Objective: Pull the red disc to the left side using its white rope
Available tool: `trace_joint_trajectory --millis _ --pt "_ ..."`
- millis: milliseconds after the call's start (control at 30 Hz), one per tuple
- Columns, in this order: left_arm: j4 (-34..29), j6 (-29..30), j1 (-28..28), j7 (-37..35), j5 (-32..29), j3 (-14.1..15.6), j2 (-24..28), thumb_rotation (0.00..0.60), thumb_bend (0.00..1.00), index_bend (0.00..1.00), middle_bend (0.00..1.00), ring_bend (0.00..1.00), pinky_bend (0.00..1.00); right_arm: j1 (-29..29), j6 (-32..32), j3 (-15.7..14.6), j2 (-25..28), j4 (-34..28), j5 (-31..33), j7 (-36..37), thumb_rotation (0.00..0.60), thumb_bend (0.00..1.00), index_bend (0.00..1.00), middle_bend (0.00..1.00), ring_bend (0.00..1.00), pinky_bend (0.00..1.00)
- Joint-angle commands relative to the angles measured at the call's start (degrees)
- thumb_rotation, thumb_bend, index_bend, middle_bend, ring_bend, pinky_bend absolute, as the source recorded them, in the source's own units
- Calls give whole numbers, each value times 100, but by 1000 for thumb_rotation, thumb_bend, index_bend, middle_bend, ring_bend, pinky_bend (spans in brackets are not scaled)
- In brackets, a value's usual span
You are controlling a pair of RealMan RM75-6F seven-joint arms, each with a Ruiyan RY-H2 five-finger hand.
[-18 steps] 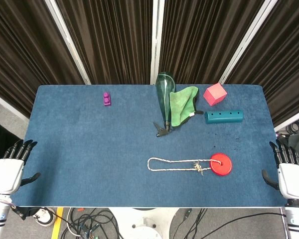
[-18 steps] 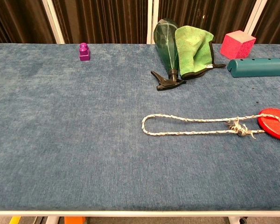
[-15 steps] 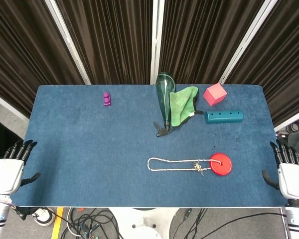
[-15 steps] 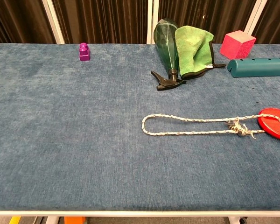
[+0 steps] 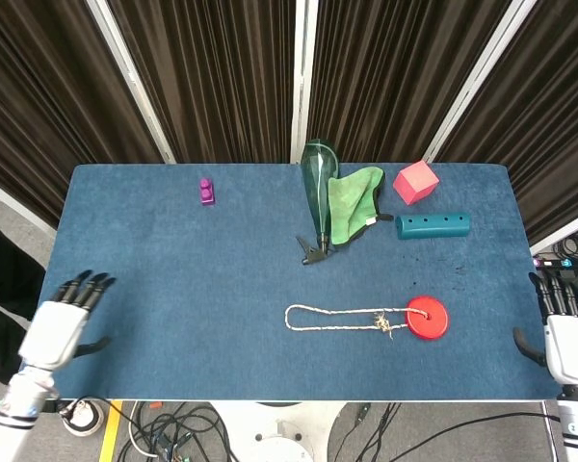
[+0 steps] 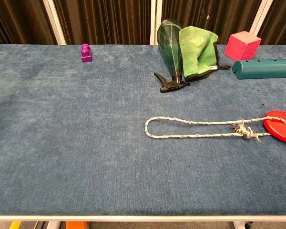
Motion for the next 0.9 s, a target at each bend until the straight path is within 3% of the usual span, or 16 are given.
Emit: trace_joint_trajectory --millis 33,433,900 --pt "-109 -552 -473 86 258 -4 -260 600 85 147 131 84 221 -7 -12 6 3 26 31 44 600 237 0 0 0 0" --pt "332 -2328 -2120 -258 349 -375 -1492 600 92 147 136 84 221 -38 -45 15 14 149 120 196 600 237 0 0 0 0" --pt "1312 -3124 -3188 -965 354 -278 -2487 600 124 146 172 84 220 -112 -82 27 -17 473 240 572 600 237 0 0 0 0"
